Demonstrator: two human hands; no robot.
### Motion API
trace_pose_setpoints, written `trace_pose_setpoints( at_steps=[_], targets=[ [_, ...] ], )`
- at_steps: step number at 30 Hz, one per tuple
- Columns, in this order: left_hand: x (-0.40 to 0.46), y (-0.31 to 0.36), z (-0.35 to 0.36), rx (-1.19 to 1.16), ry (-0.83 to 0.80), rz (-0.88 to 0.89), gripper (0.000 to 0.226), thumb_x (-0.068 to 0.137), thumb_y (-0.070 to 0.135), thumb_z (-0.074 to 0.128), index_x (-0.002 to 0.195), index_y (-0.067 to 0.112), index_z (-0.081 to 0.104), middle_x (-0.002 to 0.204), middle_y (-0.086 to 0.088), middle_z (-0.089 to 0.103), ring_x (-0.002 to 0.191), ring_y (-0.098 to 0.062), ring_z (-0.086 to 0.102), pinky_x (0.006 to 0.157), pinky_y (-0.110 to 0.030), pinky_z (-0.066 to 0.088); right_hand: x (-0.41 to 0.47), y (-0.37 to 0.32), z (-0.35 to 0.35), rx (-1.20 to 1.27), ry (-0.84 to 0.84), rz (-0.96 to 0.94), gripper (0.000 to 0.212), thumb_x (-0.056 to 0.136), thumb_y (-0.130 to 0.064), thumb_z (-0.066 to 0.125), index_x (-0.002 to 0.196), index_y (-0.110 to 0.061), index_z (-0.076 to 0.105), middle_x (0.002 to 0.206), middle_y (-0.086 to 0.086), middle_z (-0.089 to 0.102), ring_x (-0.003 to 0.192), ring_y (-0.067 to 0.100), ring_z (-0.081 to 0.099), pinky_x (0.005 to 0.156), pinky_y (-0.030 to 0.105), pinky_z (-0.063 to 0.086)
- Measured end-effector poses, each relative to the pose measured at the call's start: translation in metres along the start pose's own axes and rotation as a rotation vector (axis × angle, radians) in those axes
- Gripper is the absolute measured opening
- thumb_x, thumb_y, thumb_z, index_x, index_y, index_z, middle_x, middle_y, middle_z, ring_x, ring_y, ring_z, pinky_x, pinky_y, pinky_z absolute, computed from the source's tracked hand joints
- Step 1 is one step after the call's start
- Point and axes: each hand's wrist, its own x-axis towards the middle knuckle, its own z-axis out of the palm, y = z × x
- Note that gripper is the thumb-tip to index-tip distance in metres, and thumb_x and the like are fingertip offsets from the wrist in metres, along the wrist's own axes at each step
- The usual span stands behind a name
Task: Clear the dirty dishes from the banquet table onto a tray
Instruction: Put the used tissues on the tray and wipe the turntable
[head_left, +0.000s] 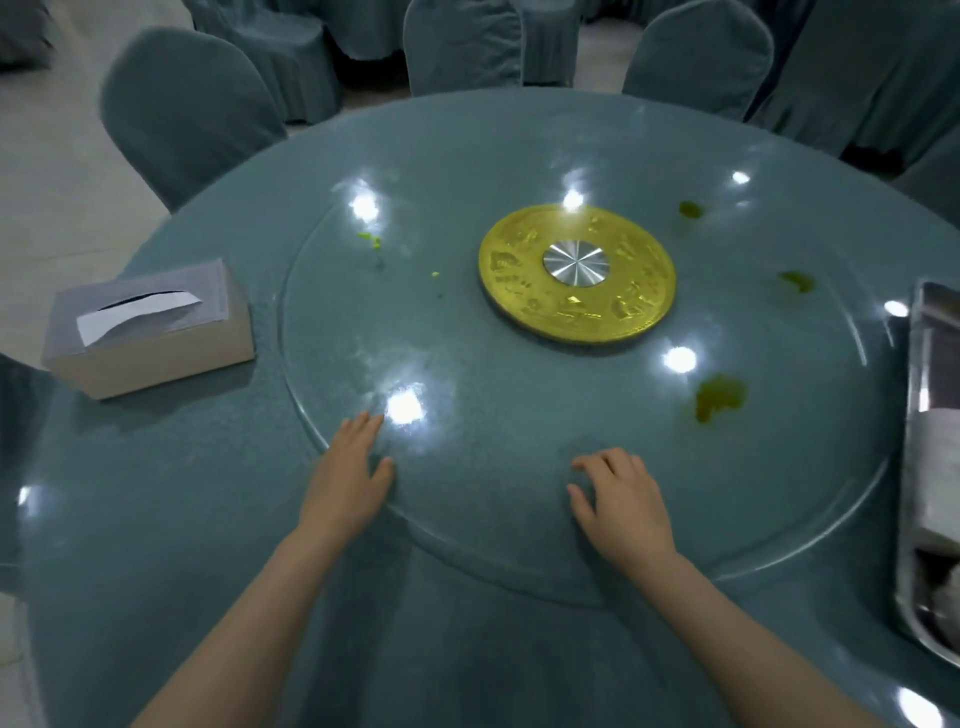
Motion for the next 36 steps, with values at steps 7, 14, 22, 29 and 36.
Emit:
trace_pose_setpoints(
  at_steps=[7,14,22,29,36],
  targets=[
    [0.007,0.005,0.007,0.035,-0.013,-0.018,0.061,0.094,0.020,0.055,0.148,0.019,0.028,0.158,0.000,0.018,0.146,-0.016,0.009,0.117,-0.035,0.014,0.028,0.012,0.003,0.044,-0.114,0.057,0.057,0.093,-0.041,0.048,0.145,-0.020,0.035,0.157,0.001,0.021,0.146,0.020,0.012,0.118,0.035,0.015],
    [0.024,-0.007,0.003,0.070,-0.010,-0.034,0.063,0.093,0.017,0.056,0.149,0.012,0.027,0.158,-0.004,0.017,0.147,-0.017,0.010,0.117,-0.030,0.011,0.068,0.004,0.002,0.031,-0.196,0.033,0.064,0.097,-0.042,0.041,0.150,-0.014,0.019,0.160,0.003,0.007,0.147,0.021,0.000,0.118,0.038,0.007],
    [0.059,-0.020,-0.005,0.137,-0.016,-0.085,0.101,0.080,0.042,0.071,0.152,0.011,0.008,0.160,-0.003,0.002,0.147,-0.017,0.001,0.119,-0.036,0.007,0.106,-0.009,0.005,0.057,-0.238,0.024,0.073,0.098,-0.043,0.039,0.152,-0.012,0.001,0.160,0.005,-0.003,0.147,0.022,-0.005,0.118,0.037,0.002],
    [0.066,-0.007,0.020,0.447,-0.303,-0.115,0.152,0.043,0.085,0.062,0.145,0.016,-0.028,0.152,-0.007,-0.034,0.141,-0.024,-0.028,0.112,-0.050,-0.013,0.132,-0.025,0.016,0.100,-0.221,0.050,0.073,0.097,-0.043,0.040,0.151,-0.008,0.006,0.160,0.009,0.001,0.147,0.023,-0.002,0.118,0.038,0.002],
    [0.027,0.025,0.054,0.354,-0.279,-0.172,0.153,0.037,0.092,0.052,0.129,0.020,-0.047,0.140,-0.001,-0.049,0.135,-0.021,-0.039,0.106,-0.052,-0.022,0.111,-0.042,0.027,0.122,-0.239,-0.058,0.068,0.098,-0.039,0.039,0.151,-0.006,0.011,0.160,0.010,0.005,0.147,0.022,0.001,0.117,0.034,-0.001]
  ],
)
